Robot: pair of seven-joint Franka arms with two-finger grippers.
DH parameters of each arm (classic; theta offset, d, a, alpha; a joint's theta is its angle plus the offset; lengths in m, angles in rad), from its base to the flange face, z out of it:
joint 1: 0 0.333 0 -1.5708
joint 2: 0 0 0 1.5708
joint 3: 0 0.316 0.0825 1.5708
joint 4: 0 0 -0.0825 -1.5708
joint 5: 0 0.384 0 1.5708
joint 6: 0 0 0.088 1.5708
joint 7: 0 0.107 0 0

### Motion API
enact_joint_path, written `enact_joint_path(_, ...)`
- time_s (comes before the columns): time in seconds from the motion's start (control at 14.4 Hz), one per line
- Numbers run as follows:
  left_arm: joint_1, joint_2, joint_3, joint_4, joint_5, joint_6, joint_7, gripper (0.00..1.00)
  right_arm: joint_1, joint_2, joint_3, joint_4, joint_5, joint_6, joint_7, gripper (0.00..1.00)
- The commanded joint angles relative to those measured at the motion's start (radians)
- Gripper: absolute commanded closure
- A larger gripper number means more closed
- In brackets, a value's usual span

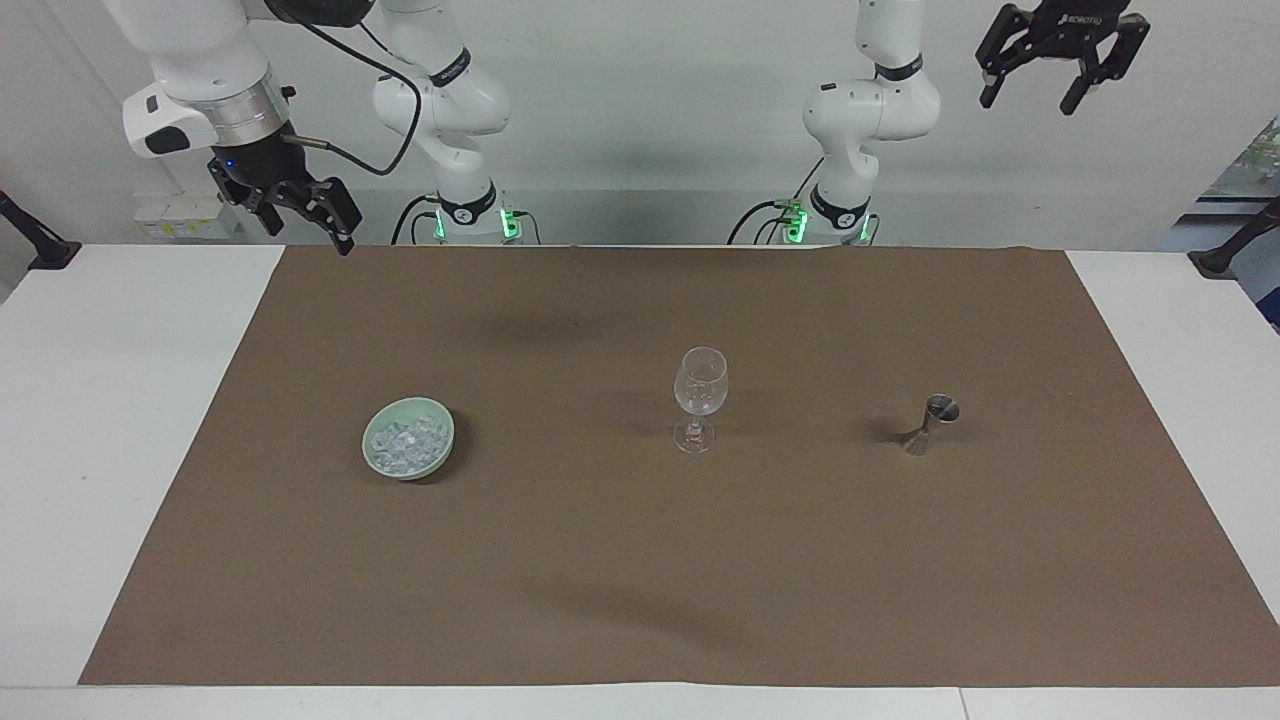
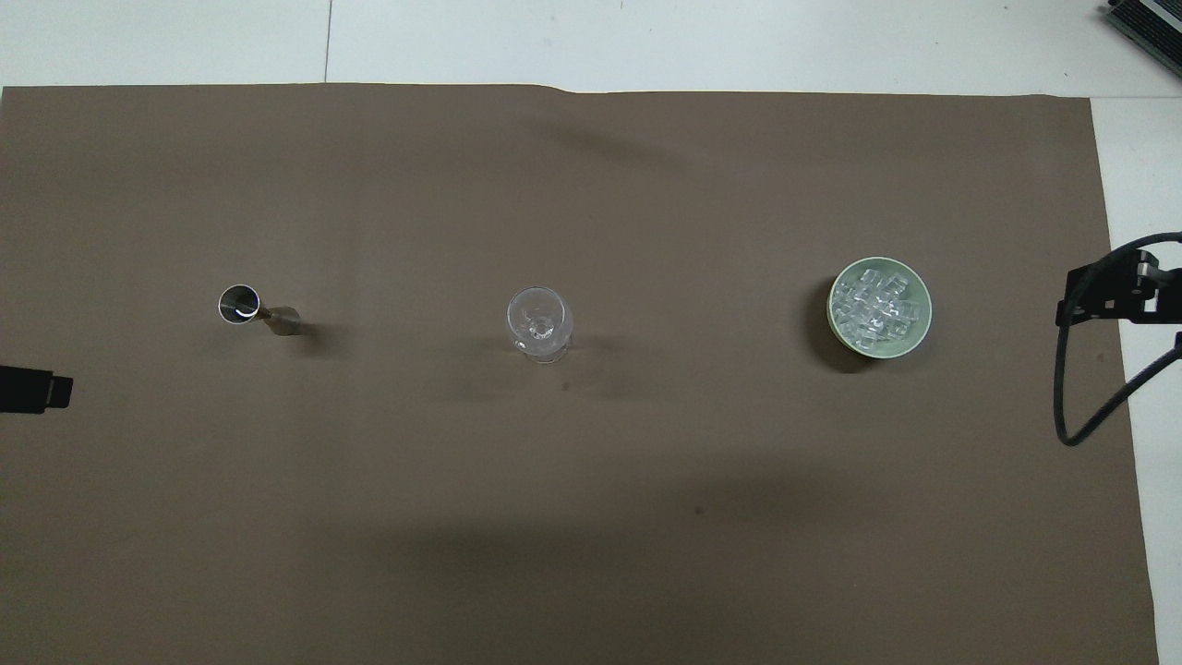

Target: Pour wine and add ice with both arms

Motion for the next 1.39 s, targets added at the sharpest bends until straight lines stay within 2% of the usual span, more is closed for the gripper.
enact_joint_path(0.0,-0.006,0.044,0.003,-0.047,0.006,0.082,0.021,0.0,-0.006,-0.004,0.003,-0.008,0.005,0.017,-0.019,0.0)
enact_joint_path(0.28,0.008,0.11,0.003,-0.087,-0.049,0.18,0.021,0.0,-0.006,-0.004,0.003,-0.008,0.005,0.017,-0.017,0.0)
enact_joint_path(0.49,0.041,0.096,0.003,-0.139,-0.072,0.203,0.01,0.0,-0.006,-0.004,0.003,-0.008,0.005,0.017,-0.019,0.0)
enact_joint_path(0.69,0.071,0.091,0.005,-0.142,-0.089,0.195,0.001,0.0,-0.006,-0.004,0.003,-0.008,0.005,0.017,-0.017,0.0)
enact_joint_path(0.97,0.089,0.091,0.005,-0.138,-0.089,0.183,-0.204,0.0,-0.006,-0.004,0.003,-0.008,0.005,0.017,-0.017,0.0)
enact_joint_path(1.25,0.115,0.096,0.005,-0.142,-0.094,0.232,-0.344,0.0,-0.006,-0.004,0.003,-0.008,0.005,0.017,-0.017,0.0)
enact_joint_path(1.32,0.117,0.107,0.005,-0.142,-0.126,0.247,-0.435,0.0,-0.006,-0.004,0.003,-0.008,0.005,0.017,-0.017,0.0)
